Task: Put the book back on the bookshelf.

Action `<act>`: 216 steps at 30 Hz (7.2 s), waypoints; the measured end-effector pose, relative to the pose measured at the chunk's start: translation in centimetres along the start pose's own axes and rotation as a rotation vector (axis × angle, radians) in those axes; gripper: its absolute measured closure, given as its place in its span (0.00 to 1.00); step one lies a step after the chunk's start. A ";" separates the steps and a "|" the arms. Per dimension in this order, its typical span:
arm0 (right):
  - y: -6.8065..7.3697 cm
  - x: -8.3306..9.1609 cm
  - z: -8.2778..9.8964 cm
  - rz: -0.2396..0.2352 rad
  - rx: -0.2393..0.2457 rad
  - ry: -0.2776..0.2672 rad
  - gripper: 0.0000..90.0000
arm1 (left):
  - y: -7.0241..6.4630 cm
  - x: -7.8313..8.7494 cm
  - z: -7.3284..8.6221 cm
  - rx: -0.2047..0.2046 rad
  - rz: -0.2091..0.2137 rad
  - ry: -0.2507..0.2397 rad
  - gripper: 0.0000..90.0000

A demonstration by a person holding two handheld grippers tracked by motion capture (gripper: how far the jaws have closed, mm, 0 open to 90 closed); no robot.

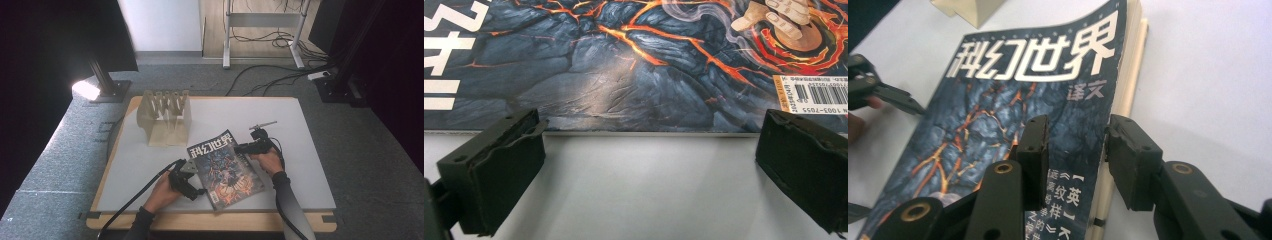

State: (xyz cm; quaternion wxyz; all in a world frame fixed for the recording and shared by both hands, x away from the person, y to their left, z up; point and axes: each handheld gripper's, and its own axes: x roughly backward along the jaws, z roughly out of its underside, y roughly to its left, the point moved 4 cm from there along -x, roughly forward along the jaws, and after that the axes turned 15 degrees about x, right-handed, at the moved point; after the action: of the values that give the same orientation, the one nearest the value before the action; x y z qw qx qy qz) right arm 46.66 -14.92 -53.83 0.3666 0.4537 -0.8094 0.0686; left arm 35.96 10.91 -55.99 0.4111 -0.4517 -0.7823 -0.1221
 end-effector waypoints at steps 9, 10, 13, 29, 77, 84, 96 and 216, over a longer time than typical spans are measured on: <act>2.0 0.1 0.9 -0.055 0.060 0.036 0.71 | 0.0 0.0 0.0 -0.001 0.000 -0.001 0.00; 2.0 0.1 0.9 -0.055 0.060 0.036 0.71 | 0.0 0.0 0.0 0.000 0.000 -0.001 0.00; 1.8 -0.2 0.3 -0.049 0.072 0.053 0.71 | 0.0 0.0 0.0 0.000 0.000 -0.001 0.00; 4.1 -0.1 -2.9 0.051 0.183 0.086 0.91 | -0.2 0.1 0.1 0.007 -0.015 -0.005 0.00; 9.3 7.3 -6.9 0.011 0.312 -0.139 0.91 | 2.3 3.7 -5.1 0.186 0.082 -0.151 0.11; 9.6 7.1 -7.0 0.012 0.324 -0.139 0.91 | 1.7 4.7 -6.3 0.175 0.092 -0.196 0.11; 9.8 7.2 -7.2 -0.001 0.337 -0.150 0.91 | 1.9 4.7 -6.6 0.161 0.027 -0.139 0.39; 3.5 3.0 7.3 0.336 0.215 0.031 0.00 | 6.5 25.6 -4.0 0.311 -0.257 -0.339 0.92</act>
State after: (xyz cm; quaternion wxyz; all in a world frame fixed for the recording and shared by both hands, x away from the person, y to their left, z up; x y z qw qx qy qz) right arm 39.02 -18.22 -56.35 0.3119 0.3479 -0.8559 0.2217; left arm 36.83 27.86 -35.37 0.3200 -0.2939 -0.9003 0.0259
